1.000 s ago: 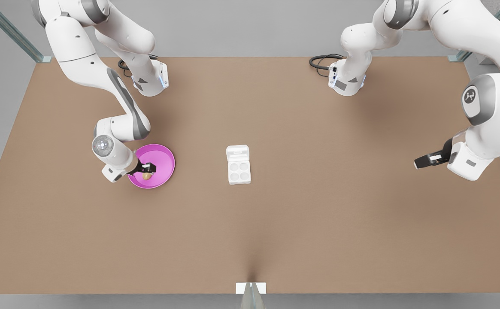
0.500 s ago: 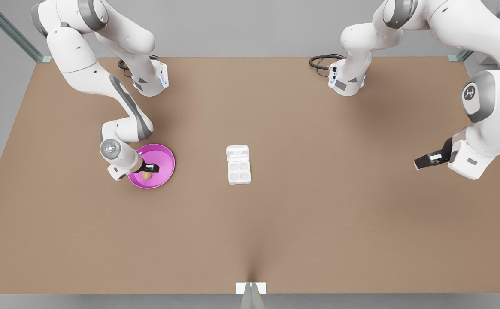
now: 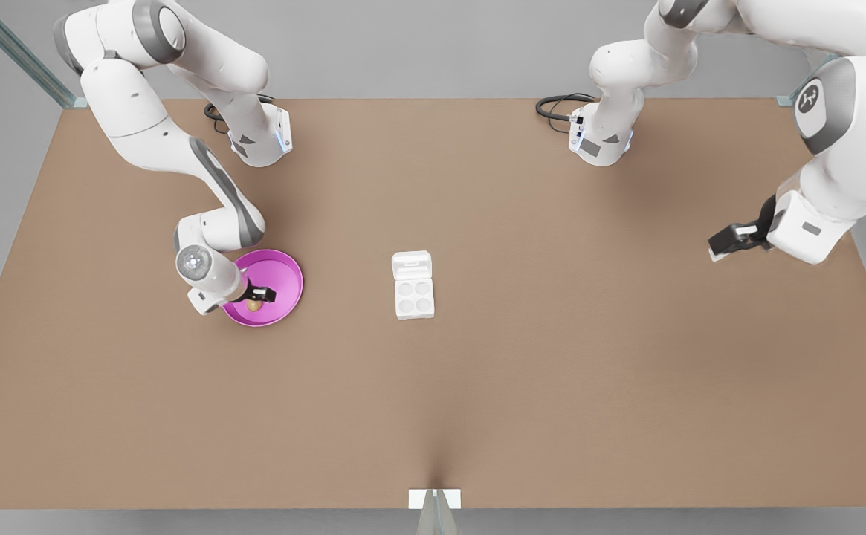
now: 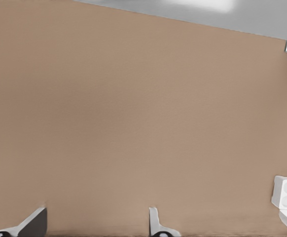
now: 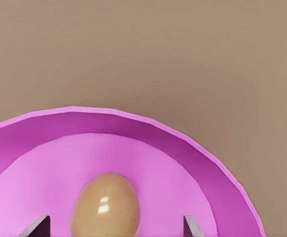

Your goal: Pack egg into the box and close the box lid

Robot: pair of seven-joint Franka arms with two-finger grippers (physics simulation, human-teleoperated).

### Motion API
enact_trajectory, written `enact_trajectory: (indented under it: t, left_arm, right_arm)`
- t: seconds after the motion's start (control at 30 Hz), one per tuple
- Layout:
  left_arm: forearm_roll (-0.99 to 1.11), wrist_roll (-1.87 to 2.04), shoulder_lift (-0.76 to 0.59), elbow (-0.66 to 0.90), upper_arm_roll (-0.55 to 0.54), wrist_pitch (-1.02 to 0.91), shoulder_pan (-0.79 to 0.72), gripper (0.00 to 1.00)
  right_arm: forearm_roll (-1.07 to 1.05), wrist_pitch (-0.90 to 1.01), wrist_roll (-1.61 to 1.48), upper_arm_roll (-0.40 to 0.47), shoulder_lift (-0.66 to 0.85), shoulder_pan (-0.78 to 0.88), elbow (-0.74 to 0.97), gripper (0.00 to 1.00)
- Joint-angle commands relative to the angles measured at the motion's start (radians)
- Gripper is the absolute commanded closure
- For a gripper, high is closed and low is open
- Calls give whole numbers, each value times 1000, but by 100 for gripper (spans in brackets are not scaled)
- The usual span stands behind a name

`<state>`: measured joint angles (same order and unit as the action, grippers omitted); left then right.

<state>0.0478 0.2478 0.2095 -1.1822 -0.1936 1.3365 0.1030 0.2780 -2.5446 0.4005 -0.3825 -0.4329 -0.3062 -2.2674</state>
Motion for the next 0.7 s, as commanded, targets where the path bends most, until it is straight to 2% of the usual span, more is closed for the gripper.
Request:
enact_trajectory:
  t: [0.0,0.07,0.13,0.2,0.23,0.27,0.37,0.67]
  left_arm:
    - [-8,-7,-7,-10,-6,-103,17,0]
    - [-58,-8,-4,-17,-1,-30,70,0]
    - [-52,-5,-13,-16,-6,-36,81,0]
    - [-52,-5,-24,-16,-10,-39,79,0]
    - [-52,-4,-27,-16,-7,-39,84,0]
    - [-52,-4,-28,-17,-7,-42,84,0]
    - [-54,8,-39,-20,-7,-66,78,0]
    - [-52,11,-42,-22,-9,-100,80,0]
  right_arm:
    - [4,-16,34,2,-9,-1,0,0]
    - [4,-22,34,11,-14,9,0,0]
    - [3,-26,34,16,-15,12,0,1]
    - [4,-28,34,16,-12,13,-1,8]
    - [4,-28,34,14,-12,13,-3,15]
    - [3,-28,34,14,-9,13,-3,31]
    - [3,-25,34,14,-6,13,-4,53]
    - [1,12,35,11,46,13,-11,54]
